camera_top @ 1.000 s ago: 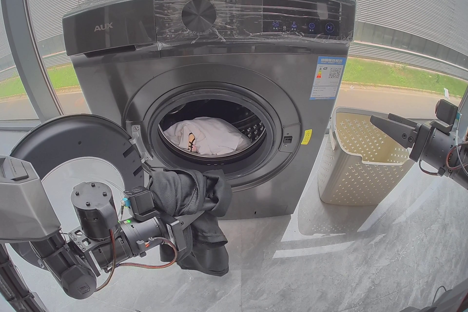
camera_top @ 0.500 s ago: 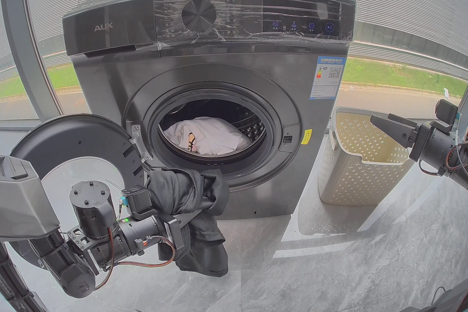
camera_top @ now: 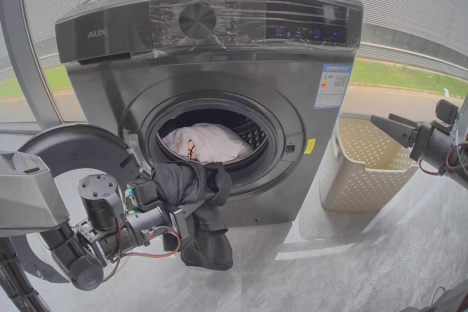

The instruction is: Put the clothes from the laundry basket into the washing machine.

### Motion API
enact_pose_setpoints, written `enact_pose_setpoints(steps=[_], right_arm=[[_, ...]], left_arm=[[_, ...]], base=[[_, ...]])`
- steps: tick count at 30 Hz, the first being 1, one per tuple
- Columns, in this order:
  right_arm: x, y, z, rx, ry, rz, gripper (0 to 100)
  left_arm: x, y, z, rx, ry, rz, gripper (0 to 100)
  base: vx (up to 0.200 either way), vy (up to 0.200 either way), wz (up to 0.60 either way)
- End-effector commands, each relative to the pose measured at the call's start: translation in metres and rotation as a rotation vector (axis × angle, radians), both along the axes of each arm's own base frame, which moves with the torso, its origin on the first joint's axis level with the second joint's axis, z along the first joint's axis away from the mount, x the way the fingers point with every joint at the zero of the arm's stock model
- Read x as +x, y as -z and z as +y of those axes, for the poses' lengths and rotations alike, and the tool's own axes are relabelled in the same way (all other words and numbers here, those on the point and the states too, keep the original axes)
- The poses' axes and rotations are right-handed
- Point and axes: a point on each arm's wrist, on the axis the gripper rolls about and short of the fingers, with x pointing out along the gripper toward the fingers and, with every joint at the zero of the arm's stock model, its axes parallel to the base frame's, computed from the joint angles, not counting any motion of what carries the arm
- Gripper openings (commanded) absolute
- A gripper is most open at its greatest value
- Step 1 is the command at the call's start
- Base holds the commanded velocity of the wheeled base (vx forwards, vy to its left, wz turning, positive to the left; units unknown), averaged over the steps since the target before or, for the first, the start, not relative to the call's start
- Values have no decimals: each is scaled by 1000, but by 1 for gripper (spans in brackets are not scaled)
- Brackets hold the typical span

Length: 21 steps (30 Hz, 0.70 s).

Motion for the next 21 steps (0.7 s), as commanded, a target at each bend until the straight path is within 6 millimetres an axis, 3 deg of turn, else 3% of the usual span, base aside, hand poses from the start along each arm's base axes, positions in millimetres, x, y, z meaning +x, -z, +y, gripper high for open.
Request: enact_pose_setpoints(steps=[1,6,12,13,21], right_arm=[[0,0,0,0,-2,-1,100],[0,0,0,-1,-2,-2,100],[0,0,0,-1,0,-2,100],[0,0,0,0,2,-2,100],[0,0,-1,0,3,1,100]], left_arm=[[7,8,-4,15,-15,11,0],[6,9,-18,15,3,-2,0],[22,13,-32,12,-106,-10,0],[34,11,-39,-45,-160,-5,0],[57,13,-52,-117,-204,-16,0]], base=[[200,0,0],[0,0,0],[0,0,0],[0,0,0],[0,0,0]])
